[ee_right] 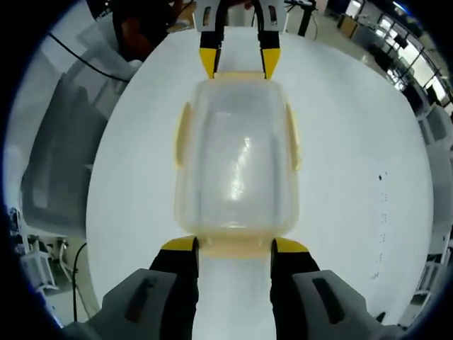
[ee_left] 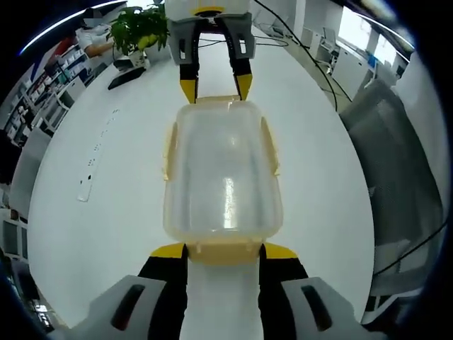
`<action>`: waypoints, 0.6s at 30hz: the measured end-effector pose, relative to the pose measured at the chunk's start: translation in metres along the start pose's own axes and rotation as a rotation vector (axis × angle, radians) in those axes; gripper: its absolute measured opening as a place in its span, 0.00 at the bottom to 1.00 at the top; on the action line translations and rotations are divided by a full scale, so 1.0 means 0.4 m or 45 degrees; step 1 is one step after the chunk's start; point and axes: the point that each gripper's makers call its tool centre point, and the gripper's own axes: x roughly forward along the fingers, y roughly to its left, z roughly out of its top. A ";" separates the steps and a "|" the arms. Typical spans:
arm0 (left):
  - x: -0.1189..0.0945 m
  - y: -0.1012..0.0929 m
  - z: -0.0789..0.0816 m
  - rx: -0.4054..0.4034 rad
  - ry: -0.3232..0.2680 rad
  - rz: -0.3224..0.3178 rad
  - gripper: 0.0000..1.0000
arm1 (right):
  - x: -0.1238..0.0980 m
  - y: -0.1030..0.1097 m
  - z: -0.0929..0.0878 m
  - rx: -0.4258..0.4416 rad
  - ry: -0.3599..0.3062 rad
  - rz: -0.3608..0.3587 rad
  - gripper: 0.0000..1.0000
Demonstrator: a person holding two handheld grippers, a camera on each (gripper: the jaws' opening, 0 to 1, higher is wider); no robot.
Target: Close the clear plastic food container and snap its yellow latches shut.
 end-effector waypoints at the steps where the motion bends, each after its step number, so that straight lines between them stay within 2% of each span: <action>1: 0.001 0.000 0.000 0.005 0.003 0.000 0.33 | 0.001 0.000 0.000 -0.004 0.002 -0.002 0.36; 18: 0.010 0.009 -0.004 0.069 0.022 0.000 0.33 | 0.001 0.007 0.002 0.041 -0.002 -0.007 0.36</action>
